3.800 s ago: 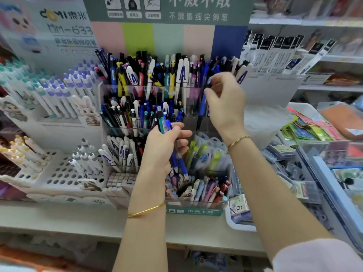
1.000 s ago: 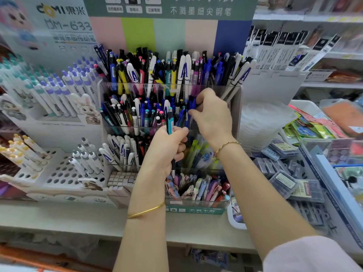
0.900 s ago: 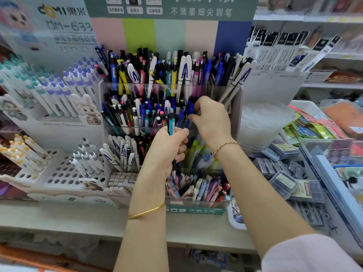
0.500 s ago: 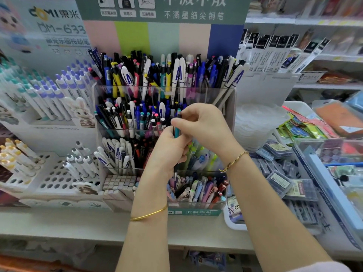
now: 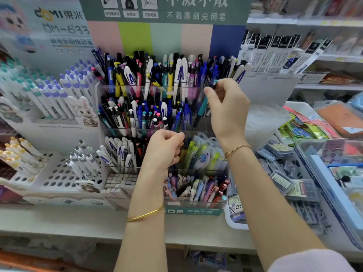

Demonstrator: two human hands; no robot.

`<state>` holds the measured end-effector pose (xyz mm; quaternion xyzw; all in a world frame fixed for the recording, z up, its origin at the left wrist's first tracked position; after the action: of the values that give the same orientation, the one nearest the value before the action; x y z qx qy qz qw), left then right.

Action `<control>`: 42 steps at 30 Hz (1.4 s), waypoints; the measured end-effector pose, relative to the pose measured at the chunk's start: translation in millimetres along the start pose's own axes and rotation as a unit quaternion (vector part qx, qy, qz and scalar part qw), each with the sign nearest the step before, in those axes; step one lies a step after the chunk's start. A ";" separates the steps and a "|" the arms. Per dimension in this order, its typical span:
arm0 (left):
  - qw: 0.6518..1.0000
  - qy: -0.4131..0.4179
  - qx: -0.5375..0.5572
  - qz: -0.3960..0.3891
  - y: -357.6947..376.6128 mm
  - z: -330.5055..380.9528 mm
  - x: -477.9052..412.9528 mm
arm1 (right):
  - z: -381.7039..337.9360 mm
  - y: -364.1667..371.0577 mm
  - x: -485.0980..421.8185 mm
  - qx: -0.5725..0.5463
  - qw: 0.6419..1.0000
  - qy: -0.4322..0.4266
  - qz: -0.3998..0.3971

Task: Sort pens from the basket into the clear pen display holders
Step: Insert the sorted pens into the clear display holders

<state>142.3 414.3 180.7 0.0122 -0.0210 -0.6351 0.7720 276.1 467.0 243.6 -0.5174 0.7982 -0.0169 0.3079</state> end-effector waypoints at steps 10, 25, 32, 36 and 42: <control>1.000 0.003 -0.001 0.016 -3.7 -2.2 -0.7 | 4.5 34.2 13.1 0.353 0.923 -0.044 -0.149; 0.996 0.007 0.004 0.088 -25.4 -8.0 22.1 | -23.1 18.0 49.3 0.287 0.936 -0.067 -0.191; 0.922 -0.036 0.027 0.384 -133.8 -66.5 99.7 | -63.0 91.4 151.7 0.157 0.881 -0.151 -0.420; 0.822 -0.094 0.005 0.561 -209.1 -125.0 185.0 | -90.3 135.4 254.2 0.101 0.800 -0.187 -0.562; 0.732 -0.196 0.007 0.652 -295.2 -204.8 269.9 | -104.5 192.6 372.1 0.095 0.715 -0.208 -0.661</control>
<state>-85.3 91.0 -32.6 -0.1239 -0.1789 0.0362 0.9754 -36.5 214.7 85.2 -0.8717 0.1633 -0.1838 0.4238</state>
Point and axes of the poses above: each hand's wrist, its own x-axis away from the middle knuckle, its own y-axis out of the palm, z = x × y, the point moved 3 cm from there along -x, towards the middle knuckle, and after that the axes turned 11 degrees about y, right-handed, at the moved point
